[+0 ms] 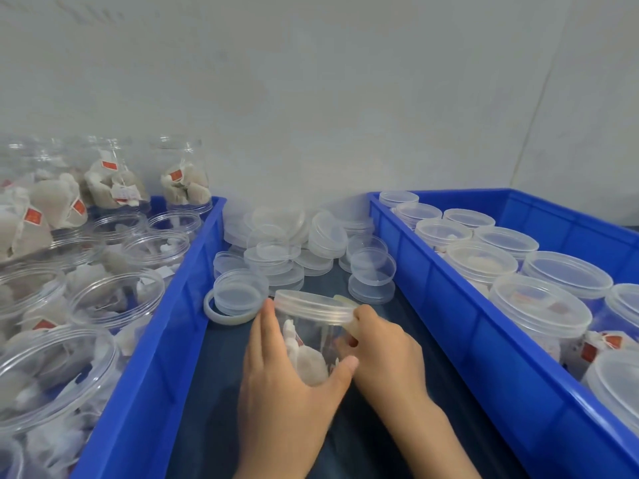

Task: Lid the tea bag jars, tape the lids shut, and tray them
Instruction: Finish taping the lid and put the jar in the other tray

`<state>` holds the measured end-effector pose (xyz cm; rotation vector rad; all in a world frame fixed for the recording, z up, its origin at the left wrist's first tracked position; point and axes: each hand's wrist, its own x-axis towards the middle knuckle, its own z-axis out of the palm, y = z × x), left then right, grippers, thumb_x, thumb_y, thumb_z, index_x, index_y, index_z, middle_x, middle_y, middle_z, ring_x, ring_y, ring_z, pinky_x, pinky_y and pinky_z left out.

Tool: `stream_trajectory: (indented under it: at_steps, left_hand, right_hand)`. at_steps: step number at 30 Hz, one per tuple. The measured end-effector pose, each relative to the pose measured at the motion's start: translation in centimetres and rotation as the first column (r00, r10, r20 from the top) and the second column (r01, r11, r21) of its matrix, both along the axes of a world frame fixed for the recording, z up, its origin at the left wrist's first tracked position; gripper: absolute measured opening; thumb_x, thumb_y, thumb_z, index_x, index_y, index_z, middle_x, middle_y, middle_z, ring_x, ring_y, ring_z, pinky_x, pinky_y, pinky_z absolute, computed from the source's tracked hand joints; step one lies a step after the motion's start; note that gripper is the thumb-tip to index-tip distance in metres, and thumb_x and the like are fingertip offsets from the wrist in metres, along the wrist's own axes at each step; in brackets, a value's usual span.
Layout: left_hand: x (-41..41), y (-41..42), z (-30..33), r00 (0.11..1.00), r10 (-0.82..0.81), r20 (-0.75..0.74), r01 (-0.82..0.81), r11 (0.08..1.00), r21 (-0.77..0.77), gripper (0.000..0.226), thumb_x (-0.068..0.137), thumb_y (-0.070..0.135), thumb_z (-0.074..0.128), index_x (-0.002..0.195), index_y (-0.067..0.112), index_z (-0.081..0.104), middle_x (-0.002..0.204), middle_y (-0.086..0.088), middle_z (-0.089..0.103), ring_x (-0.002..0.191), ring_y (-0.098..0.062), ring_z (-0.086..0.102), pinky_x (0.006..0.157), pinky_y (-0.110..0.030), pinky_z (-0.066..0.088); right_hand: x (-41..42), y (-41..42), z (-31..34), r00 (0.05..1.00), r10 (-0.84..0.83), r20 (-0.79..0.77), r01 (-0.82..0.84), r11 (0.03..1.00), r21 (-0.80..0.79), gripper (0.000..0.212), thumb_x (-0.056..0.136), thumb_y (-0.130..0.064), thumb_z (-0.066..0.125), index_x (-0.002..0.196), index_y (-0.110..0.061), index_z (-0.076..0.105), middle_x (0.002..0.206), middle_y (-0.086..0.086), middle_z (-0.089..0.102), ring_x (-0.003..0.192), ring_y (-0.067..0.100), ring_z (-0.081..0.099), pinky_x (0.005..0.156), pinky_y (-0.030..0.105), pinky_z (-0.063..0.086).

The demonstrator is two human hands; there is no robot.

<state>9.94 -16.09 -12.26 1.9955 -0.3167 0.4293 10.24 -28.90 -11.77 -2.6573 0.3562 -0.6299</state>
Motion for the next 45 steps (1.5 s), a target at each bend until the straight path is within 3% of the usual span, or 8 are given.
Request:
stream_trajectory:
  at_steps: [4, 10, 12, 15, 28, 37, 42, 45]
  left_hand:
    - [0.7, -0.1, -0.2, 0.999, 0.048, -0.015, -0.048, 0.998, 0.036, 0.115, 0.041, 0.059, 0.072, 0.142, 0.028, 0.027, 0.141, 0.009, 0.036, 0.127, -0.012, 0.041, 0.091, -0.035, 0.045]
    - [1.4, 0.5, -0.5, 0.990, 0.036, -0.136, -0.048, 0.995, -0.084, 0.107, 0.045, 0.063, 0.070, 0.139, 0.042, 0.022, 0.127, 0.019, 0.050, 0.112, -0.011, 0.053, 0.080, -0.024, 0.035]
    - [2.0, 0.9, -0.5, 0.982, 0.020, -0.185, -0.059, 0.977, -0.205, 0.104, 0.046, 0.059, 0.072, 0.139, 0.043, 0.029, 0.121, 0.019, 0.055, 0.109, -0.011, 0.054, 0.082, -0.024, 0.036]
    - [2.2, 1.4, -0.4, 0.974, -0.018, -0.227, -0.055, 0.949, -0.310, 0.104, 0.046, 0.054, 0.078, 0.140, 0.042, 0.033, 0.114, 0.020, 0.059, 0.102, -0.006, 0.054, 0.083, -0.023, 0.036]
    - [1.5, 1.8, 0.6, 0.900, -0.334, -0.282, 0.147, 0.839, -0.524, 0.121, 0.029, 0.053, 0.084, 0.139, 0.038, 0.038, 0.105, 0.024, 0.067, 0.093, 0.019, 0.056, 0.086, -0.024, 0.047]
    - [2.0, 2.3, 0.7, 0.963, 0.191, -0.190, -0.230, 0.951, -0.205, 0.110, 0.044, 0.052, 0.081, 0.142, 0.042, 0.031, 0.123, 0.013, 0.061, 0.108, -0.017, 0.056, 0.082, -0.026, 0.033]
    - [1.7, 2.2, 0.7, 0.959, -0.186, -0.214, 0.071, 0.888, -0.454, 0.112, 0.038, 0.041, 0.091, 0.137, 0.041, 0.040, 0.110, 0.023, 0.065, 0.103, 0.006, 0.058, 0.098, -0.030, 0.045]
    - [1.4, 2.2, 1.2, 0.900, -0.381, -0.212, 0.221, 0.817, -0.532, 0.113, 0.033, 0.042, 0.086, 0.138, 0.030, 0.045, 0.113, 0.014, 0.067, 0.106, 0.000, 0.060, 0.098, -0.037, 0.047]
  right_hand:
    - [-0.1, 0.0, 0.1, 0.999, 0.014, -0.036, -0.014, 1.000, 0.019, 0.020, 0.081, -0.032, 0.054, 0.086, -0.035, 0.034, 0.072, -0.014, 0.049, 0.071, 0.010, 0.048, 0.054, 0.025, 0.035]
    - [-0.8, -1.7, 0.5, 0.990, 0.063, -0.129, -0.037, 0.981, 0.188, 0.029, 0.077, -0.032, 0.058, 0.103, -0.043, 0.053, 0.084, -0.021, 0.062, 0.082, 0.006, 0.058, 0.070, 0.028, 0.048]
    - [-0.9, -2.6, 0.7, 0.993, 0.028, -0.118, 0.001, 0.970, 0.243, 0.012, 0.077, -0.047, 0.058, 0.088, -0.043, 0.060, 0.072, -0.019, 0.062, 0.074, 0.005, 0.058, 0.066, 0.028, 0.047]
    - [-1.0, -2.9, 0.7, 0.998, -0.020, -0.058, 0.032, 0.973, 0.227, 0.034, 0.076, -0.057, 0.061, 0.066, -0.025, 0.059, 0.059, -0.006, 0.058, 0.063, 0.011, 0.053, 0.059, 0.030, 0.041]
    - [-0.9, -3.8, 0.8, 0.983, -0.149, 0.106, 0.143, 0.988, 0.062, 0.023, 0.090, -0.022, 0.056, 0.068, -0.018, 0.055, 0.057, 0.001, 0.055, 0.058, 0.026, 0.053, 0.065, 0.030, 0.041]
    - [-1.5, -2.7, 1.1, 0.868, -0.285, 0.407, 0.345, 0.935, -0.080, 0.027, 0.061, 0.013, 0.073, 0.054, -0.006, 0.056, 0.046, 0.004, 0.047, 0.046, 0.026, 0.045, 0.064, 0.032, 0.032]
    - [-1.3, -3.3, 0.9, 0.859, -0.302, 0.412, 0.337, 0.941, -0.012, 0.023, 0.067, 0.013, 0.072, 0.058, -0.003, 0.058, 0.046, 0.007, 0.048, 0.045, 0.026, 0.043, 0.062, 0.038, 0.038]
    - [-1.2, -3.0, 0.8, 0.878, -0.289, 0.382, 0.319, 0.948, -0.017, 0.020, 0.070, 0.008, 0.072, 0.061, -0.004, 0.059, 0.046, 0.005, 0.047, 0.044, 0.022, 0.039, 0.064, 0.038, 0.039]
